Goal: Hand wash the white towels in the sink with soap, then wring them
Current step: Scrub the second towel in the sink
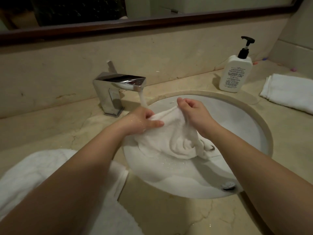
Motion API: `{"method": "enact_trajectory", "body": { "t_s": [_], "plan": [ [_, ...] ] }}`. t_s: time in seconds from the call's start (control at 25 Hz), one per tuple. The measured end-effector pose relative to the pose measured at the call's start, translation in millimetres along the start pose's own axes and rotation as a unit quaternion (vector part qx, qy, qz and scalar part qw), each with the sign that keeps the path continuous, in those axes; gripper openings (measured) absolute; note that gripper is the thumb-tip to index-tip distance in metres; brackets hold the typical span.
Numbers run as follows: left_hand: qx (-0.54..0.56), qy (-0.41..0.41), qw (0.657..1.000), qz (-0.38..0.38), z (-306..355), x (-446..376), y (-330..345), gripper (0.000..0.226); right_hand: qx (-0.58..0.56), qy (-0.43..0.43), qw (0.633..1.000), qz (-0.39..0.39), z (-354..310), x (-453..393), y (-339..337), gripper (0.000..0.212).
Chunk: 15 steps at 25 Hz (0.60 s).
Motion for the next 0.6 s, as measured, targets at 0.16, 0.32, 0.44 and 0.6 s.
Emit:
{"method": "enact_trajectory", "body": {
  "t_s": [0.16, 0.32, 0.44, 0.6],
  "plan": [
    [0.218, -0.011, 0.963, 0.156, -19, 20, -31, 0.050, 0.086, -0.024, 0.995, -0.037, -17, -18, 20, 0.050],
    [0.375, -0.009, 0.895, 0.241, -37, 28, -47, 0.038, 0.286, 0.007, 0.952, -0.105, 0, -27, 30, 0.066],
    [0.423, -0.030, 0.882, 0.207, -38, 21, -41, 0.014, 0.176, 0.044, 0.975, -0.130, 17, -26, 29, 0.060],
    [0.308, -0.002, 0.924, 0.225, -37, 20, -45, 0.013, 0.180, 0.036, 0.979, -0.085, 16, -33, 18, 0.041]
  ]
}}
Point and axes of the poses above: each hand's wrist, its own x-axis away from the middle knuckle, its own y-axis out of the palm, z = x × y, the point moved 7 cm from there along -x, towards the middle knuckle, and after that the axes turned 9 degrees about x, right-handed, at the moved point
